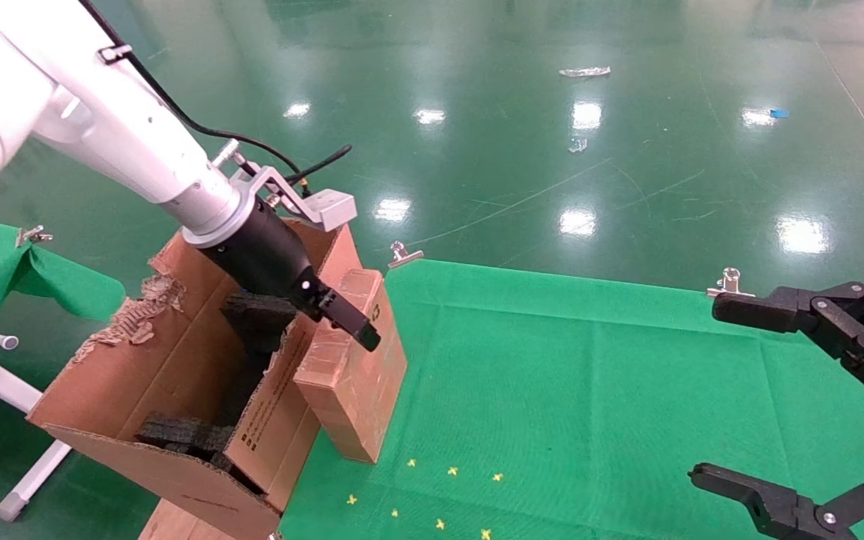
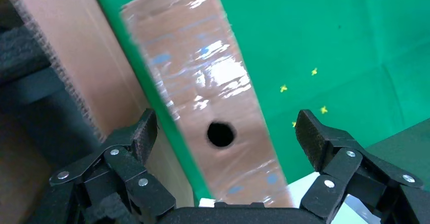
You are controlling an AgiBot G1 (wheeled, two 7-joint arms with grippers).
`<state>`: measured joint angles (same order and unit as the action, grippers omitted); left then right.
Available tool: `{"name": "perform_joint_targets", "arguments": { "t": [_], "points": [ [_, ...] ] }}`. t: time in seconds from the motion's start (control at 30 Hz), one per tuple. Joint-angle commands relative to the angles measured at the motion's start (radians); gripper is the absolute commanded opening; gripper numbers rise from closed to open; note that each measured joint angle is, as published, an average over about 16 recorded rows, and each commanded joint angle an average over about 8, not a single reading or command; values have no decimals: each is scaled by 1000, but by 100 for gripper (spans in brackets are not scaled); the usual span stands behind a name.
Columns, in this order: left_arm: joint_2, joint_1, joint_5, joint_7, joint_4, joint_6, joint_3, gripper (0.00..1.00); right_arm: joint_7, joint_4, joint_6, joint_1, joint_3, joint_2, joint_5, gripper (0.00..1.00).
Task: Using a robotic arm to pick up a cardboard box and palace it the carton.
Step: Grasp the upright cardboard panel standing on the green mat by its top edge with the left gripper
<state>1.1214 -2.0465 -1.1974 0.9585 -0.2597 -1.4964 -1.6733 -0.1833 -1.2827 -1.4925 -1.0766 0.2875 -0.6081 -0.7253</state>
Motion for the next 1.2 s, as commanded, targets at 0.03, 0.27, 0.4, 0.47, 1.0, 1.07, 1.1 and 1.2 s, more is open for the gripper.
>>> {"name": "perform_joint_targets", "arguments": {
  "t": [0.03,0.27,0.4,0.47,1.0,1.07,1.1,1.2],
  "points": [
    [2,9,4,-5,0,6,2,87,0,0,0,0,0,0,0,100],
    [9,38,-3,-11,-6,28,-3,13,0,0,0,0,1,0,0,54],
    [6,45,-8,-12,-17,54,-4,0,0,0,0,0,1,0,1,6],
    [0,46,-11,-11,-28,67,-5,0,0,0,0,0,1,0,1,0],
    [-52,3,-66,95,-239,75,-40,0,1,0,1,0,2,1,1,0],
    [-66,-5,-70,118,-282,76,-42,0,1,0,1,0,2,1,1,0],
    [-74,-9,-73,131,-304,78,-43,0,1,0,1,0,2,1,2,0],
    [-98,-19,-82,168,-372,87,-48,0,1,0,1,-1,2,1,2,0]
  ]
}}
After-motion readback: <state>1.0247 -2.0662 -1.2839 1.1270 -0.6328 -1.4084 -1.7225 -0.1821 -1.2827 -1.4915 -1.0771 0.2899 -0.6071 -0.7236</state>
